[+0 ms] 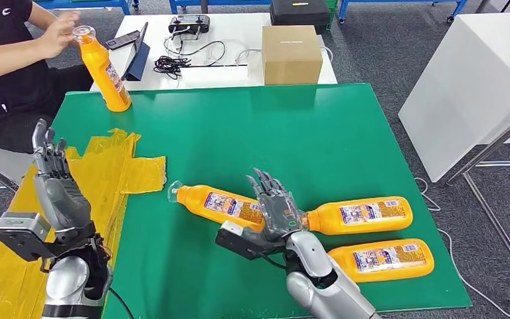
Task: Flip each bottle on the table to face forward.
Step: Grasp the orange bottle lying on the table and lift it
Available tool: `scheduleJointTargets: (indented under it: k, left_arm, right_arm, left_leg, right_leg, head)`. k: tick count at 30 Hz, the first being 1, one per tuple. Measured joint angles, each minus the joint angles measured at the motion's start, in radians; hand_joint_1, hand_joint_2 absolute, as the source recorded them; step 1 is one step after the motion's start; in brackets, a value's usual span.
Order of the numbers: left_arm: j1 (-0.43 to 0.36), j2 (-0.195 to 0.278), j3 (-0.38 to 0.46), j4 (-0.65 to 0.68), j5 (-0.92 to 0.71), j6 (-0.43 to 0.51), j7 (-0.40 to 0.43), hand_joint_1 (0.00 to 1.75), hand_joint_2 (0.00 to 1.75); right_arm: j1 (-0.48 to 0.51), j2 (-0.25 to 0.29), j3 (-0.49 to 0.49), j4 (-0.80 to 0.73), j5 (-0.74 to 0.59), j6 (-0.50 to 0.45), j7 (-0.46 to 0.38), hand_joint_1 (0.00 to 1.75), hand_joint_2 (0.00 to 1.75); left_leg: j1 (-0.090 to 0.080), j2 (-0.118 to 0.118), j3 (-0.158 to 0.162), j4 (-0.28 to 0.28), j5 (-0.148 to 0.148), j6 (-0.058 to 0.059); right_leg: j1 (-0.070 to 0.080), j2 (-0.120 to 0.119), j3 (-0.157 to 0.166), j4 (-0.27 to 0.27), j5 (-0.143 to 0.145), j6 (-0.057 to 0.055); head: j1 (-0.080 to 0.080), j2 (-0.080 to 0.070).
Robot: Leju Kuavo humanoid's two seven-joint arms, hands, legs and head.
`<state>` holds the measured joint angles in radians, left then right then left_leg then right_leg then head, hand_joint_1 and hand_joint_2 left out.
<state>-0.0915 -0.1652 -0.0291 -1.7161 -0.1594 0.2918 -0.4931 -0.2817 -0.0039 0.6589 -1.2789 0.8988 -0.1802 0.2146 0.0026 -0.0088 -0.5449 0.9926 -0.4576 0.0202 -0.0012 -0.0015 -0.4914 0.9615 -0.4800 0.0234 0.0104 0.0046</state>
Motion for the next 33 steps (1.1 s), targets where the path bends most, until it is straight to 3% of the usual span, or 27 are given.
scheduleJointTargets:
  k: [12, 20, 33]
  left_arm:
    - [-0.065, 0.0, -0.055, 0.059, 0.011, -0.017, 0.022, 0.0, 0.0]
    - [-0.072, 0.0, -0.062, 0.075, 0.016, -0.021, 0.024, 0.0, 0.0]
    - [-0.076, 0.0, -0.065, 0.085, 0.032, -0.018, 0.019, 0.0, 0.0]
  right_arm:
    - [-0.169, 0.097, -0.073, 0.279, -0.021, 0.036, -0.006, 0.0, 1.75]
    - [-0.206, 0.121, -0.079, 0.347, -0.037, 0.041, -0.013, 0.0, 1.75]
    - [-0.224, 0.159, -0.073, 0.397, -0.104, 0.042, -0.104, 0.0, 1.75]
  left_leg:
    - [0.0, 0.0, 0.0, 0.001, 0.0, 0.0]
    - [0.0, 0.0, 0.0, 0.0, 0.0, 0.0]
    - [0.0, 0.0, 0.0, 0.0, 0.0, 0.0]
  right_leg:
    - [0.0, 0.0, 0.0, 0.0, 0.0, 0.001]
    - [0.0, 0.0, 0.0, 0.0, 0.0, 0.001]
    - [0.0, 0.0, 0.0, 0.0, 0.0, 0.001]
  head:
    - [0.0, 0.0]
    - [0.0, 0.0]
    - [0.0, 0.0]
